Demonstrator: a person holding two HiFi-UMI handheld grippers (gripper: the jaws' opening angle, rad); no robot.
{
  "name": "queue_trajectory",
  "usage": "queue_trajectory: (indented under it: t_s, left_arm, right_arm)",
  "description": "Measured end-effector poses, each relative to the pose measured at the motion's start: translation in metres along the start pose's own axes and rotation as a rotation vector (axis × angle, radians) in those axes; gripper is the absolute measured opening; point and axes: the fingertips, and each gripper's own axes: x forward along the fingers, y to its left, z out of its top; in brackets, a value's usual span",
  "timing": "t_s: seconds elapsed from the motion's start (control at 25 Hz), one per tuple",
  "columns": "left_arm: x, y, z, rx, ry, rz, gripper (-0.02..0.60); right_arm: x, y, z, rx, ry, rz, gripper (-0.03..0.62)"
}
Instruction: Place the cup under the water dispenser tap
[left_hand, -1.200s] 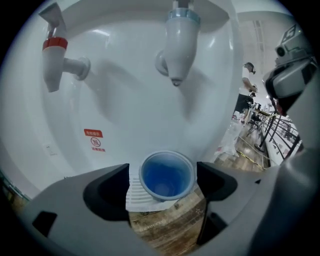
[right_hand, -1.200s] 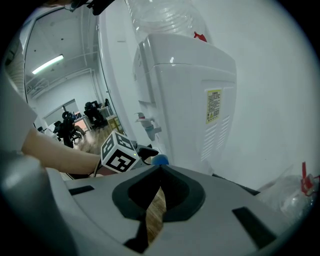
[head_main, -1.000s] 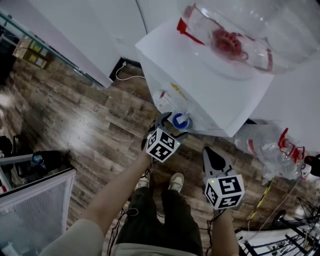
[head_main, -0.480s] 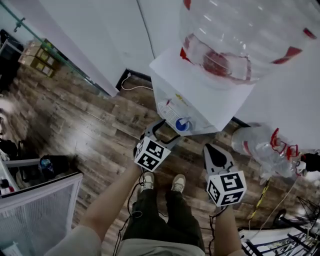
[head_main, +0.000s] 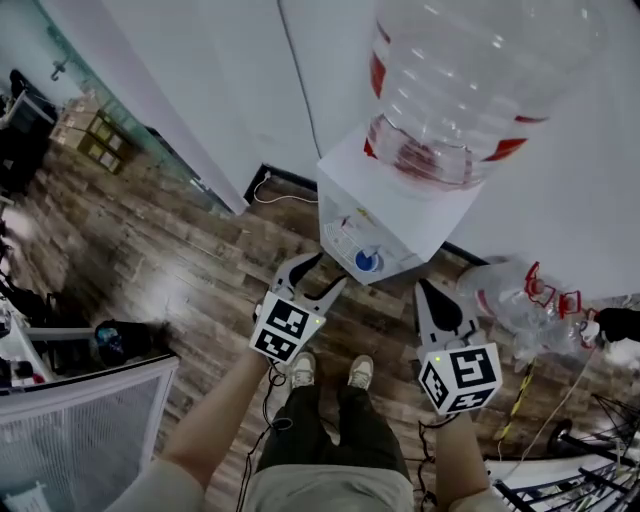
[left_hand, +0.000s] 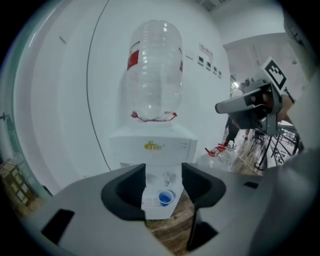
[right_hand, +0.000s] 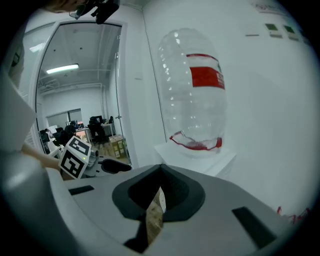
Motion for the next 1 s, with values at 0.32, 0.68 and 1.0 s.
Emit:
queue_trajectory:
  t_s: [0.32, 0.68, 1.0]
  left_arm:
    - [-0.091, 0.002, 0.095, -0.013, -0.155, 0.053, 0.183]
    - [-0.175, -0.009, 0.18, 0.1, -0.296, 0.125, 0.049]
    - [-0.234, -0.021, 0.228, 0.08, -0.399, 0.135, 0.008]
  right_arm:
    - [-0.049, 0.033, 0.093, -0.093, -0.123, 0.023, 0.006]
    - [-0.112, 0.068, 0.172, -0.186, -0.22, 0.051, 0.006]
    - [-0.162, 0.085, 0.204, -0.175, -0.284, 0.063, 0.006]
